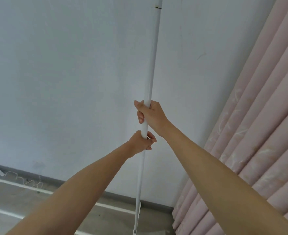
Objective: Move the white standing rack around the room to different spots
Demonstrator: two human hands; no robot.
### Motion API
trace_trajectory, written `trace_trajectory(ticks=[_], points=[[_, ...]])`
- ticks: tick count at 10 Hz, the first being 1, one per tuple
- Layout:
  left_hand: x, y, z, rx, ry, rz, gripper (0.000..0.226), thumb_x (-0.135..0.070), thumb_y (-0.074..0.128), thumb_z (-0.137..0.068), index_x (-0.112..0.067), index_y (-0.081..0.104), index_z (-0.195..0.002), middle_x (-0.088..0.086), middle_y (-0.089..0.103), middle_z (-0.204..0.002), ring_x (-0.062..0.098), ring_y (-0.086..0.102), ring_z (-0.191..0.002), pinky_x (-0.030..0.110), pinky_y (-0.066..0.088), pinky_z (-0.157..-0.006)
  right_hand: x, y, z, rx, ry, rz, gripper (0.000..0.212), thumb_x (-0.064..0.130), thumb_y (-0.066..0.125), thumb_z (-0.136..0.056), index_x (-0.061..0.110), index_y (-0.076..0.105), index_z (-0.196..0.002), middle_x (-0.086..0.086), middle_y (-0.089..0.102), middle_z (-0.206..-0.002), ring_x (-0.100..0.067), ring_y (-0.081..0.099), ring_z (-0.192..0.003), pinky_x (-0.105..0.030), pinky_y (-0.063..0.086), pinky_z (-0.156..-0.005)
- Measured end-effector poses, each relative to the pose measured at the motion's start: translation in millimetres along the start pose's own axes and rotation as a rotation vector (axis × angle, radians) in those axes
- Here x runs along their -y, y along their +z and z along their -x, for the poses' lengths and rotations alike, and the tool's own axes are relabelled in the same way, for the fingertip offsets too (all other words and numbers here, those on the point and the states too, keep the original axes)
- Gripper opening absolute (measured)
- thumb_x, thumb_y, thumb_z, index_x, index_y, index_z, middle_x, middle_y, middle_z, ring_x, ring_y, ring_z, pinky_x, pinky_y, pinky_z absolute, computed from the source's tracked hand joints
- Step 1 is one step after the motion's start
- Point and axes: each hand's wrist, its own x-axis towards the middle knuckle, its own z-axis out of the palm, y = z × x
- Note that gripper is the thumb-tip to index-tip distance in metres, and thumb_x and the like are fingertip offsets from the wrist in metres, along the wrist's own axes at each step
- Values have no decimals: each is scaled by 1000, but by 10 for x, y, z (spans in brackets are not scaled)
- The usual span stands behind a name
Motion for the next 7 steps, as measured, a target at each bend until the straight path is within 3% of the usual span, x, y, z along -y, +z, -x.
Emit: trace_trajectory(ticks=[2,3,4,5,6,7], points=[[-33,-2,88,-73,4,-65,20,-13,57,-85,-20,55,-67,-2,57,-67,10,58,-60,24,48,-70,115,-67,51,62,-22,237,41,22,53,-91,12,46,-51,-5,50,-53,-17,51,-52,-31,49,-73],[53,-11,201,-27,-27,-65,4,-16,62,-83,-15,58,-82,2,61,-77,17,60,-75,30,49,-82,79,21,157,-27,-37,284,38,25,52,-92,13,45,-56,-3,50,-54,-13,52,-52,-19,48,-63],[151,-89,383,3,-43,-124,31,-16,63,-82,-6,57,-110,4,60,-98,22,58,-94,32,48,-86,81,159,239,-182,-13,347,22,24,50,-92,12,45,-74,-3,54,-64,-14,55,-60,-20,47,-61],[306,-241,588,16,-67,-68,38,-14,64,-82,-8,56,-119,2,58,-103,19,56,-93,22,45,-74,84,320,355,-320,68,402,15,18,46,-91,7,45,-101,-7,54,-91,-19,52,-73,-22,41,-56],[460,-492,901,38,-70,-83,37,-13,63,-82,-8,57,-118,1,60,-96,18,57,-92,20,45,-72,83,551,566,-429,229,457,40,8,44,-88,-2,33,-125,-13,49,-116,-26,53,-95,-33,45,-73],[667,-734,1170,23,-65,-86,33,-12,61,-83,-6,61,-115,2,61,-98,19,57,-97,22,46,-77,-17,829,748,-455,424,425,44,5,43,-86,0,31,-128,-13,48,-116,-28,54,-101,-33,46,-78]])
